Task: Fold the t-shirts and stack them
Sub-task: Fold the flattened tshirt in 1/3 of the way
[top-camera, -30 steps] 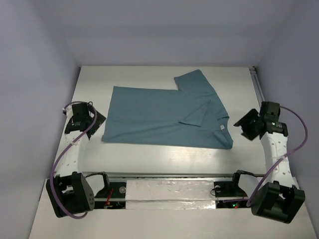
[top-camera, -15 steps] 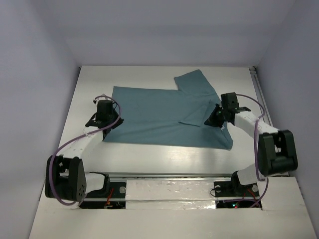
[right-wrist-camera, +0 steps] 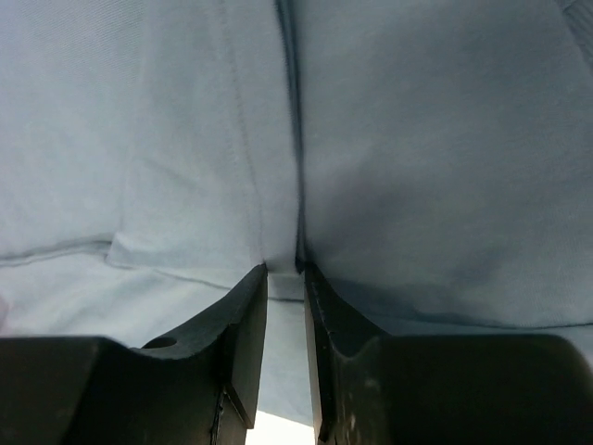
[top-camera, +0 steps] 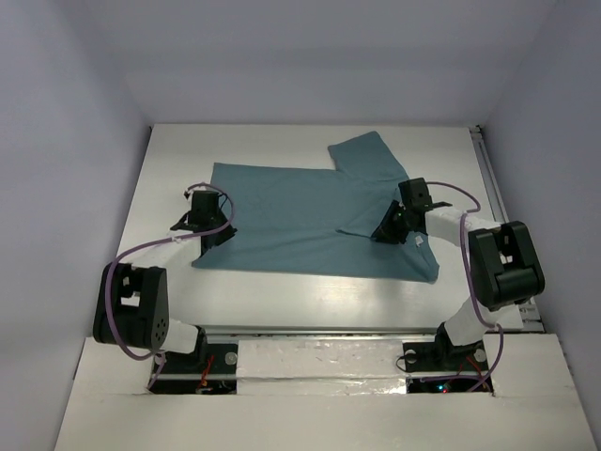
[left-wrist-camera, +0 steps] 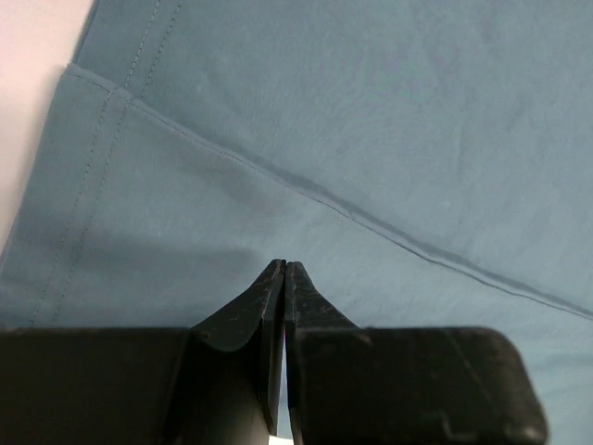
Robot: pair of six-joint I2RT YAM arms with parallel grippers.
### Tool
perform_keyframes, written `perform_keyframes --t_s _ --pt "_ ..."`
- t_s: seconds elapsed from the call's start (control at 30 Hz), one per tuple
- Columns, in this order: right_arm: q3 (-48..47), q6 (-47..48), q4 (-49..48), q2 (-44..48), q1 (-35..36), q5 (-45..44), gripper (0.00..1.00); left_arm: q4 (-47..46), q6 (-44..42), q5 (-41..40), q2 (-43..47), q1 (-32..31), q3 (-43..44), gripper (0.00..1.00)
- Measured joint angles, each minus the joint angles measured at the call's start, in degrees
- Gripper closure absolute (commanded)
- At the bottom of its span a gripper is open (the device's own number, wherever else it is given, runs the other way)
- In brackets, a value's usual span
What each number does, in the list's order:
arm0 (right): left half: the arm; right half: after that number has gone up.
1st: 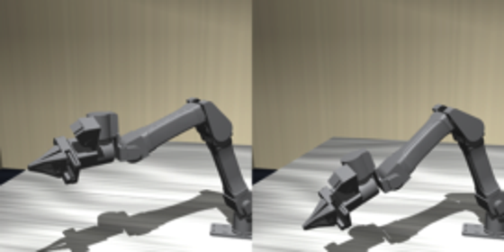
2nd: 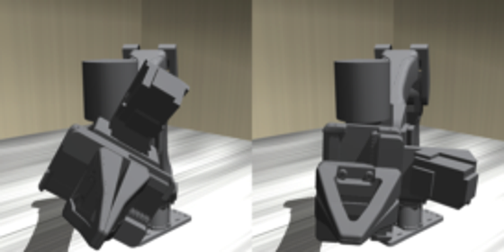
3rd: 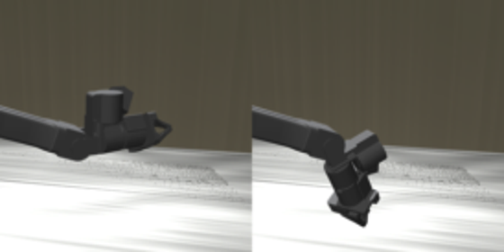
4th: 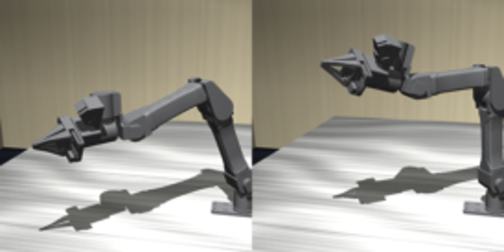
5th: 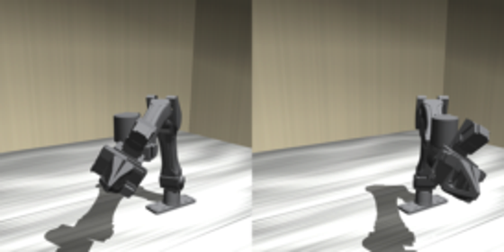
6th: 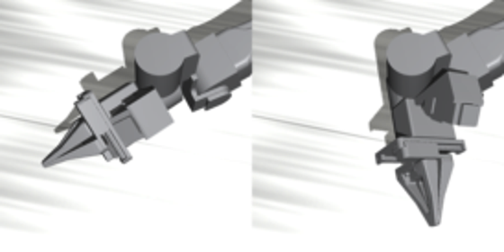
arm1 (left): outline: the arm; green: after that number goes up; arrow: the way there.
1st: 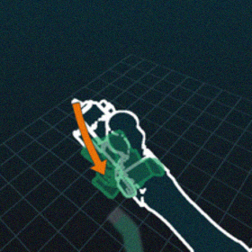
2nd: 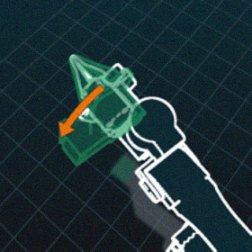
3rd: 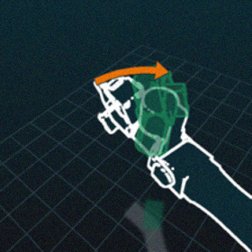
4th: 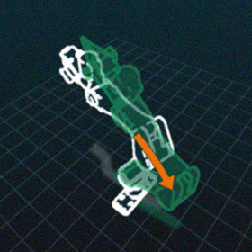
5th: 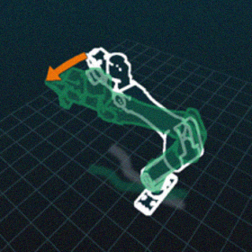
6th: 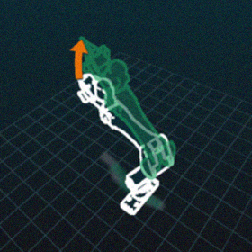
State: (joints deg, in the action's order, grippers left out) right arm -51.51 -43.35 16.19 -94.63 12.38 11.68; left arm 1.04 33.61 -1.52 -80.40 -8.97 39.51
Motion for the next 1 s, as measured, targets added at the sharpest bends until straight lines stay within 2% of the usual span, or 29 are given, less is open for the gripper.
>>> perform_keyframes --t_s 0.2,0.23,0.33,0.5,0.73,0.8,0.83,0.87,0.9,0.97,1.0 --pt "-0.1 -0.5 -0.2 -0.7 0.0 -1.4 0.74 -0.3 -0.2 0.2 0.6 -0.3 -0.2 1.00" --pt "-0.2 -0.5 -0.1 -0.7 0.1 -1.5 0.86 -0.4 -0.2 0.3 0.8 -0.4 -0.3 1.00" --pt "-0.8 -0.4 0.1 -1.3 0.2 -1.6 0.99 -0.5 -0.2 0.3 1.7 -1.1 -0.6 1.00" --pt "-4.0 -0.1 1.8 -1.7 1.1 -2.1 1.00 -0.4 -0.7 -0.3 2.8 -1.9 -0.7 1.00" --pt "-18.8 0.0 3.3 -7.2 3.1 -2.5 1.00 0.2 -1.5 -1.6 5.7 -3.5 -0.7 1.00" --pt "-24.4 0.0 3.8 -11.3 3.8 -2.6 0.95 0.6 -1.5 -1.9 5.8 -5.0 -0.7 1.00" --pt "-26.9 0.0 3.8 -13.3 3.9 -2.7 0.88 1.0 -1.5 -2.1 5.8 -6.1 -0.7 1.00" --pt "-29.4 -0.1 4.3 -15.5 4.2 -2.7 0.66 1.4 -1.5 -2.4 5.9 -7.0 -0.7 1.00" --pt "-31.4 0.0 4.3 -17.4 4.5 -2.7 0.52 1.6 -1.5 -2.4 5.9 -7.9 -0.6 1.00" --pt "-33.3 0.1 4.5 -19.3 5.0 -3.0 0.28 2.2 -1.4 -3.1 6.0 -10.4 -0.6 1.00" --pt "-33.3 0.5 4.7 -19.4 5.3 -3.0 0.27 2.4 -1.3 -3.3 6.0 -11.6 -0.6 1.00"
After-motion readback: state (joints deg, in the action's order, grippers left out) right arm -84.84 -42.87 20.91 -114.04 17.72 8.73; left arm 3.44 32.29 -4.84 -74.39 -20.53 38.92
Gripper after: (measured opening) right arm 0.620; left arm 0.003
